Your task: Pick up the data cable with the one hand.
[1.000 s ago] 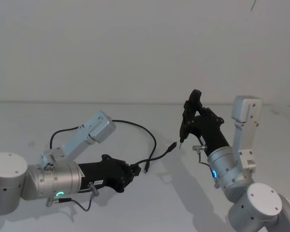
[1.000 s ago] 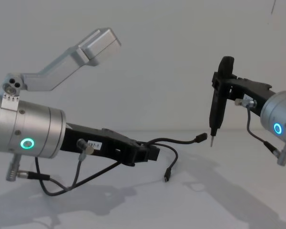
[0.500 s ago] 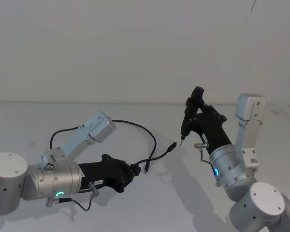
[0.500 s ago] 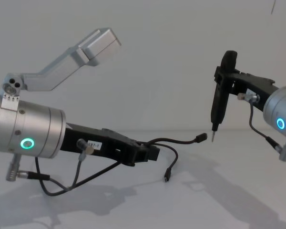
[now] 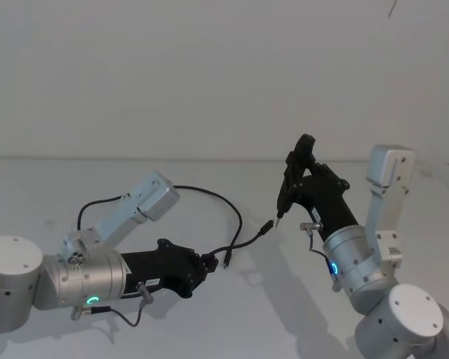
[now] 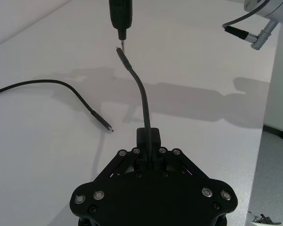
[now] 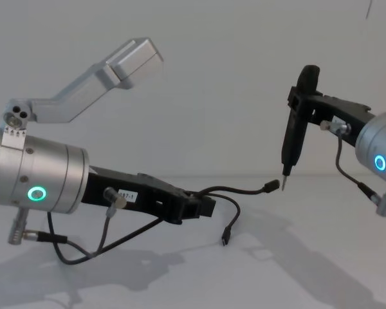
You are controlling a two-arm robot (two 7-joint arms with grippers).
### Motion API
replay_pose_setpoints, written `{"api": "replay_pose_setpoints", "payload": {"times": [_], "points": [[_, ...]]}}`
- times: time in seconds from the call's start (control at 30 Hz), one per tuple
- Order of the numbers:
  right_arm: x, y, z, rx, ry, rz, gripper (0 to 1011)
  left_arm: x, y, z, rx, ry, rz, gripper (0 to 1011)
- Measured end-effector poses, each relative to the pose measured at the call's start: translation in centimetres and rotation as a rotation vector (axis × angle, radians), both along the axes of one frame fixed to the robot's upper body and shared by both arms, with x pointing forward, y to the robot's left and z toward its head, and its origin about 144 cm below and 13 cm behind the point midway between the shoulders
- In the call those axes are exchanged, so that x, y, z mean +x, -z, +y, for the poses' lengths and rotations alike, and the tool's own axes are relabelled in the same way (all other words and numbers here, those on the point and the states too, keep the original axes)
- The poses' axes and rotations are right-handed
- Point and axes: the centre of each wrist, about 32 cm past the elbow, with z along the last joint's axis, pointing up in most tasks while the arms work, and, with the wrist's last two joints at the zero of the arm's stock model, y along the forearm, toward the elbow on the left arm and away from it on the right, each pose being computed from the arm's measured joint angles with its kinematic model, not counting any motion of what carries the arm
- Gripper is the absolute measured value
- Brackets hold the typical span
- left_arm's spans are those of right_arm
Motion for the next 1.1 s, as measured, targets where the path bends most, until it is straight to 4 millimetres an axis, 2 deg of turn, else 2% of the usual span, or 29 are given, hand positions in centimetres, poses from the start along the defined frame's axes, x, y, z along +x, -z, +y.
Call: {"api": "replay_pose_setpoints", "payload": {"times": [1.1], "points": [[0.0, -0.3, 1.1, 0.014, -0.024, -0.014, 279, 0.0, 0.0, 0.0, 0.000, 0.000, 0.000, 40]]}}
